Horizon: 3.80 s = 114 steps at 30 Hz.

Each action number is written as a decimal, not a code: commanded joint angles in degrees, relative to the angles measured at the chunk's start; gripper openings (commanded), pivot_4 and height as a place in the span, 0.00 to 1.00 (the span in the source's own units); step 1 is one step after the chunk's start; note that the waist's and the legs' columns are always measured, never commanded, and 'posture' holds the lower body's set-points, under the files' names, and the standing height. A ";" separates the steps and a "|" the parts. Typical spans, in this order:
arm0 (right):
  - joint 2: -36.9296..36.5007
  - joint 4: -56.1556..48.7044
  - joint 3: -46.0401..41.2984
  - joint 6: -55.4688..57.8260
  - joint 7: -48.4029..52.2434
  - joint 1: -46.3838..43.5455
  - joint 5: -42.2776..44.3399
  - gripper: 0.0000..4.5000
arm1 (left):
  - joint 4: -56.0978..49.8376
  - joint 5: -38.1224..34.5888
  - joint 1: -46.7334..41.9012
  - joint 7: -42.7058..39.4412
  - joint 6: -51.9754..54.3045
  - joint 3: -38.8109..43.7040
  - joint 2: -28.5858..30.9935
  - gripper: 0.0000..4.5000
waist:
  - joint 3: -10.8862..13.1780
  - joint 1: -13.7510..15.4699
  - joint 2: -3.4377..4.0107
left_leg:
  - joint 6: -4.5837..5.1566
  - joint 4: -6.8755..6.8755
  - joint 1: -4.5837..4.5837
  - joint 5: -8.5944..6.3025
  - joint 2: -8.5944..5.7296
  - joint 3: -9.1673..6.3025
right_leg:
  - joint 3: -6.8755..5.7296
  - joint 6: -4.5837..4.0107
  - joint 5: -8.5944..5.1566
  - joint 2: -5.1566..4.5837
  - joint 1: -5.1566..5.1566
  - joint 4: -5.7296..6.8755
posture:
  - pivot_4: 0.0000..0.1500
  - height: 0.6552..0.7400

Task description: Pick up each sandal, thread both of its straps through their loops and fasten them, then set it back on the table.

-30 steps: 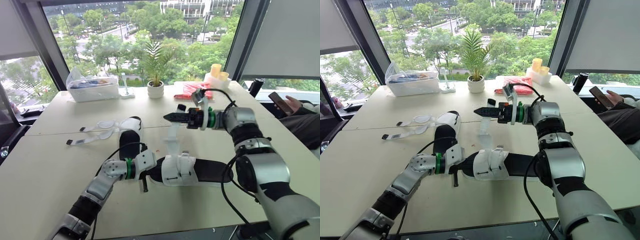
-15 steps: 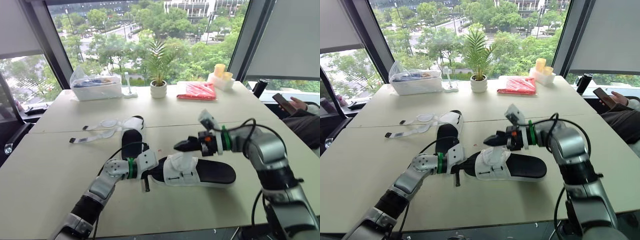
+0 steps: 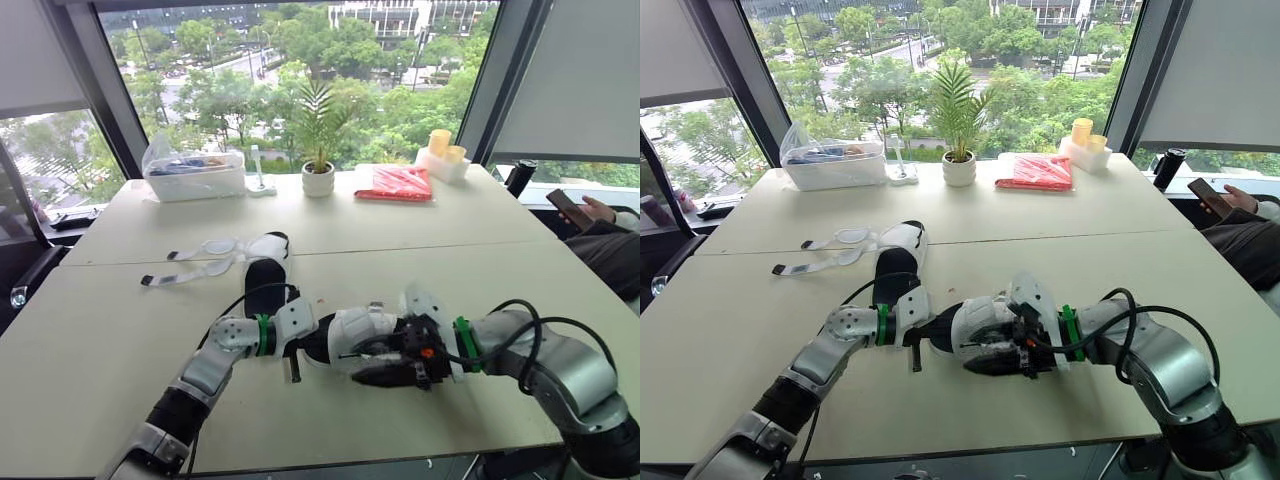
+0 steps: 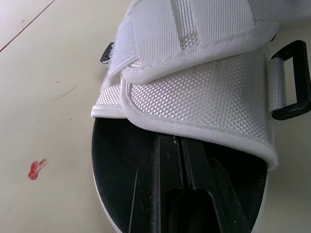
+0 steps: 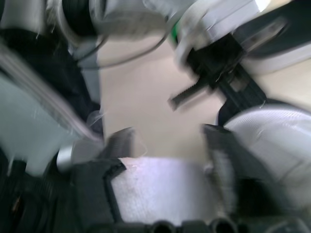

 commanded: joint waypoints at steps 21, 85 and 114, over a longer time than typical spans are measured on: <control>5.47 17.08 1.47 12.13 -8.01 -1.25 11.03 0.84 | 3.66 3.27 3.02 -2.10 1.32 -4.48 -0.14 0.00 | -0.09 0.09 -0.18 | 0.17 0.05 -0.02 -0.10 0.03 -0.01 | -0.03 -0.03 -0.01 -0.01 0.19 -0.38 | 1.00 1.00; 12.75 28.40 13.55 -8.41 -7.39 -17.18 -8.60 0.01 | 1.20 3.38 5.04 0.09 2.44 -3.71 0.10 0.00 | -0.16 -0.04 -0.17 | 0.26 0.02 0.01 -0.18 -0.03 0.00 | -0.02 0.01 0.03 -0.03 0.21 -0.40 | 1.00 1.00; 13.06 20.61 12.35 -6.54 -4.46 -15.24 -8.03 0.01 | 2.04 3.61 4.68 0.48 2.06 -3.46 -0.52 0.00 | -0.50 -0.03 -0.18 | 0.26 0.01 0.09 -0.18 -0.02 -0.02 | -0.02 0.00 0.02 -0.02 0.29 -0.42 | 1.00 1.00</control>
